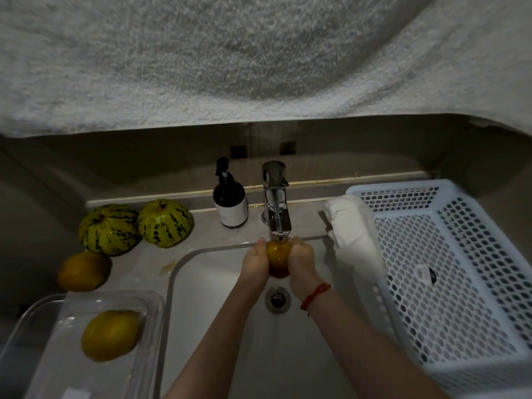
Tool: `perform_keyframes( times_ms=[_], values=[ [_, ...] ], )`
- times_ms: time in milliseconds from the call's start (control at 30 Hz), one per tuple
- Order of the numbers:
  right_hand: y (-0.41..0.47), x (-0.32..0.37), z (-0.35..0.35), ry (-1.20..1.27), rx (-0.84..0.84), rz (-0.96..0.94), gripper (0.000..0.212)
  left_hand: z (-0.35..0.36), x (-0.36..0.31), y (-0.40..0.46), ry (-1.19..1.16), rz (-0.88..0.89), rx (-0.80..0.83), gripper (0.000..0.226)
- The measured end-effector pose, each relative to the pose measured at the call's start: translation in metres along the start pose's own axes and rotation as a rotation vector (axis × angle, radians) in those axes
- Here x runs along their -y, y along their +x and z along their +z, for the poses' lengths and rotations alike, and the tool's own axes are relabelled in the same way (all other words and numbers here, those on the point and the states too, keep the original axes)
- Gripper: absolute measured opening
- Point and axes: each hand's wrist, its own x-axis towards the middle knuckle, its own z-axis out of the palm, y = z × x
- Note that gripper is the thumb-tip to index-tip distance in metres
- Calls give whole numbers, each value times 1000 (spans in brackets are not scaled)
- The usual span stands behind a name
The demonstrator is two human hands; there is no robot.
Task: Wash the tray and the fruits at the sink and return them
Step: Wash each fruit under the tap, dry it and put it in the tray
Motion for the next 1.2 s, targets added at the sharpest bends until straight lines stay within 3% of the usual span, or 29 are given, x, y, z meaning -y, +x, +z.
perform_keyframes(
  times_ms=[100, 200, 300, 400, 500, 600, 667, 700, 733, 800, 867, 967, 1033, 1100, 1200],
  values=[
    [-5, -6, 0, -8, 56, -118, 14, 3, -1, -13, -234, -57, 192, 32],
    [-8, -23, -10, -257, 218, -477, 10, -2, -6, -12, -282, -150, 217, 41],
    [-3, -37, -32, -607, 422, -867, 39, -1, -17, -8, -223, -295, 144, 48],
    [2, -32, -46, -671, 515, -903, 46, -2, -24, -9, -89, -365, 136, 42],
    [-1, -25, -37, -446, 319, -671, 21, 1, -24, -13, -39, -314, 283, 47],
    [5, -10, -22, -99, 65, -96, 16, 6, -6, -20, 294, -67, 249, 62],
    [11, 1, -24, -20, 71, 212, 15, 1, 8, -18, 586, 140, 223, 67],
    [14, 4, -27, -6, 99, 280, 16, -3, 13, -16, 682, 242, 229, 63],
    [15, 7, -28, 22, 125, 318, 17, -6, 14, -16, 697, 332, 245, 55],
    [14, 6, -25, 117, 203, 327, 18, -5, 9, -18, 511, 428, 284, 33],
    [8, -1, -15, 158, 215, 268, 25, 1, 4, -17, 262, 370, 223, 27],
    [-1, -17, -4, 71, 119, 64, 28, 7, -6, -13, -12, 34, 93, 24],
    [-6, -33, -6, -195, 156, -293, 22, 5, -12, -4, -20, -128, 90, 41],
    [-6, -45, -17, -415, 265, -619, 35, 2, -18, 2, -38, -244, 101, 51],
    [2, -46, -31, -539, 376, -846, 22, -2, -23, 0, 90, -308, 160, 53]
  ],
)
